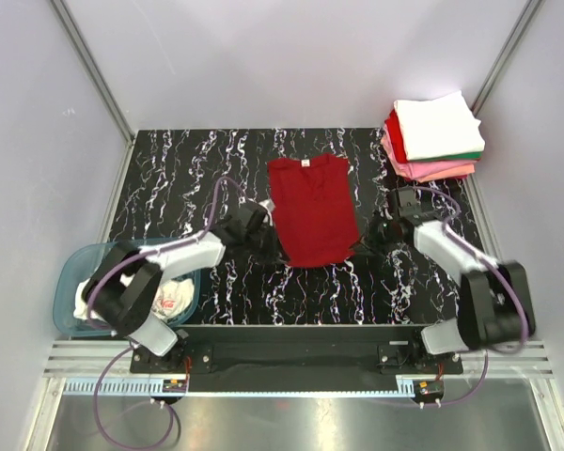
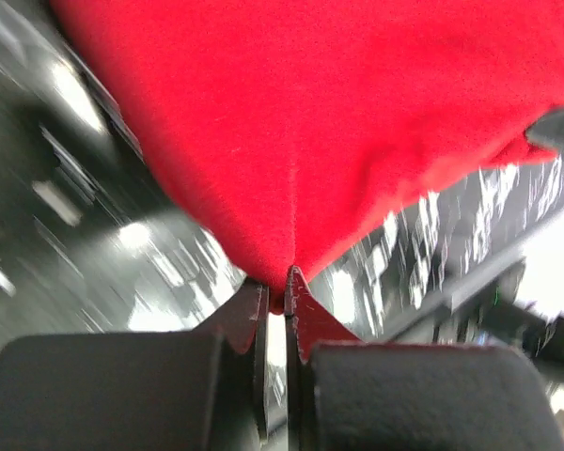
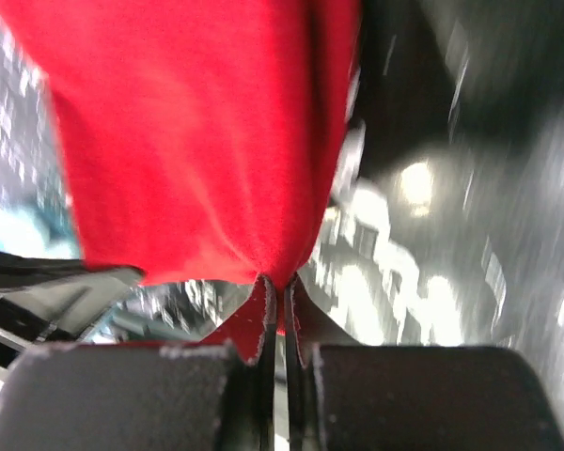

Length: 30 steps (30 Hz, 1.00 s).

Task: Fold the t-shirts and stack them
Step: Fold the tshirt

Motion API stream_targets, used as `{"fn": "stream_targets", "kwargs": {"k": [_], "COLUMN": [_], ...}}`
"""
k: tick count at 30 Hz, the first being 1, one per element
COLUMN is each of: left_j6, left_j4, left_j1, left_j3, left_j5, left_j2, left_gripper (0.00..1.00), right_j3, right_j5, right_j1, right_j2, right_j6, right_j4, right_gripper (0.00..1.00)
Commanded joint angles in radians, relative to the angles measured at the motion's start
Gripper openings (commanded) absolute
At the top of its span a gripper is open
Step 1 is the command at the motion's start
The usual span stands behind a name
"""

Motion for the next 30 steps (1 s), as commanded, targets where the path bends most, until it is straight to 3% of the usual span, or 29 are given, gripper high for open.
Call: {"fn": "stream_targets", "kwargs": {"k": [1,5,9,12,16,21,30], "left_j6": [-0.071,-0.217,-0.344,-0.397,-0.376,-0.234,-0.089], "left_j4": [-0.090,-0.184,-0.296,-0.352,-0.430,-0.518,-0.451], "left_j1": [-0.145,-0.303,-0.461,-0.487,-0.481,-0.389,-0.146], "left_j3": [-0.085,-0.209,-0.290,-0.306,-0.248,-0.065,0.018], "left_j5": [-0.110,-0.228,-0.323,-0.350,-0.394,-0.408,-0.213], "left_j2": [-0.193,-0.421,-0.670,-0.769,-0.794,-0.683,-0.554], "left_gripper": [0.00,0.00,0.00,0.00,0.00,0.00,0.00], "right_j3": [-0.118,-0.250,-0.272,-0.237,-0.165,-0.021,0.148], "right_j5": [0.023,0.023,0.034,0.029,0.035,0.092,0.169], "right_j1": [0.064,0.136,0.161,0.161,0.161,0.161,0.161], "right_j2": [-0.244,-0.526,-0.817,-0.908,-0.854,-0.696,-0.444], "right_j6": [0.068,0.141,0.184,0.227,0.225,0.162,0.089], "right_j4": [-0.092,-0.203,-0.426,-0.492,-0.470,-0.416,-0.364], "right_gripper": [0.00,0.00,0.00,0.00,0.00,0.00,0.00]}}
